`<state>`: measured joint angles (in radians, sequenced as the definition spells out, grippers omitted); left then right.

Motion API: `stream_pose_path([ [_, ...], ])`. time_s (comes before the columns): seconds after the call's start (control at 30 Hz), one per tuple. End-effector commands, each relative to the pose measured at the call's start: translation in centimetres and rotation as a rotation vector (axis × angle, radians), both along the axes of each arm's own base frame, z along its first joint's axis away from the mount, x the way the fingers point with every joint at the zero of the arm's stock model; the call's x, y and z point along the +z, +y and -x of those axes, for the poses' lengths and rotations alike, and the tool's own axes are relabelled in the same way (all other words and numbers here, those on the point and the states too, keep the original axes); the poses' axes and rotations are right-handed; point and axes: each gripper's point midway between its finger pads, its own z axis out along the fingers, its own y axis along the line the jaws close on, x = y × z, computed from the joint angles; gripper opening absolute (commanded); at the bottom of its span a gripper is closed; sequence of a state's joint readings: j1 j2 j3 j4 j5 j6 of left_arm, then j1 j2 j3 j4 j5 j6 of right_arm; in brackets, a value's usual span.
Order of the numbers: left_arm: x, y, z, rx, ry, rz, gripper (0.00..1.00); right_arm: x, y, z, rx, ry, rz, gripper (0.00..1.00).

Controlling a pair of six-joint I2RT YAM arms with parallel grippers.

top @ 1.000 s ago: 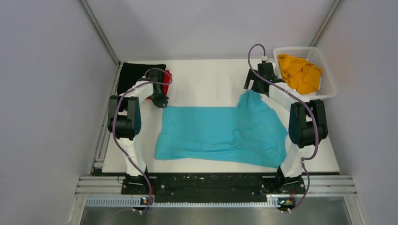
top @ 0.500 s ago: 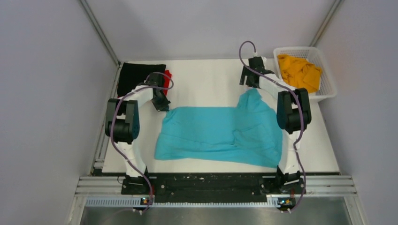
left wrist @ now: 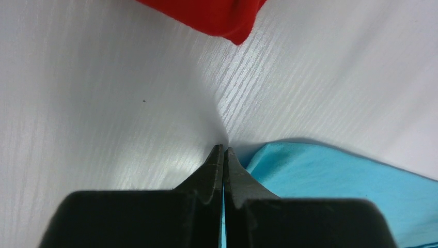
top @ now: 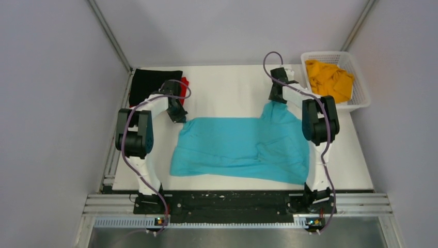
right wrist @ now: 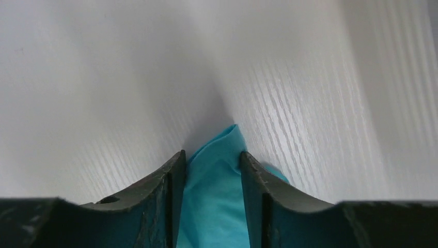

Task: Fold and stack the t-shirts
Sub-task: Grab the side of the flattened tshirt furthest away from the robot with both arms, then fold the other side of the tshirt into a rectangle

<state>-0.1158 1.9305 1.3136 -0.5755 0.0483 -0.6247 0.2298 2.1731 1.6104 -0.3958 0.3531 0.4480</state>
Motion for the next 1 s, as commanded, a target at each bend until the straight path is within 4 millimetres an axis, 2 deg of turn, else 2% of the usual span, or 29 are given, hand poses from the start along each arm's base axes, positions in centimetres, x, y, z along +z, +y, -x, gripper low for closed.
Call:
stream_pose_path([
  [0.0, 1.8, -0.2, -0.5, -0.01, -0.061, 0.009, 0.0, 0.3, -0.7, 2.6, -0.051, 0.041, 0.024, 0.39],
  [0.13, 1.7, -0.2, -0.6, -0.011, -0.067, 0.008, 0.0, 0.9, -0.6, 2.6, -0.063, 0.01, 0.005, 0.0],
  [0.27, 1.6, -0.1, -1.5, -0.001, -0.077, 0.005, 0.0, 1.9, -0.7, 1.1, -0.065, -0.037, 0.023, 0.0],
  [0.5, 2.5, 0.0, -5.0, 0.001, -0.11, -0.013, 0.0, 3.8, -0.4, -2.9, -0.043, -0.085, 0.062, 0.0],
  [0.63, 3.3, 0.3, -6.7, -0.008, -0.131, -0.034, 0.0, 4.8, -0.2, -4.5, -0.033, -0.103, 0.075, 0.0],
  [0.8, 3.3, 0.3, -6.6, -0.015, -0.125, -0.038, 0.0, 6.2, 0.2, -4.3, -0.012, -0.117, 0.048, 0.0],
  [0.97, 3.4, -0.2, -5.2, -0.022, -0.119, -0.006, 0.0, 8.0, 0.8, -1.5, 0.022, -0.13, 0.011, 0.0],
])
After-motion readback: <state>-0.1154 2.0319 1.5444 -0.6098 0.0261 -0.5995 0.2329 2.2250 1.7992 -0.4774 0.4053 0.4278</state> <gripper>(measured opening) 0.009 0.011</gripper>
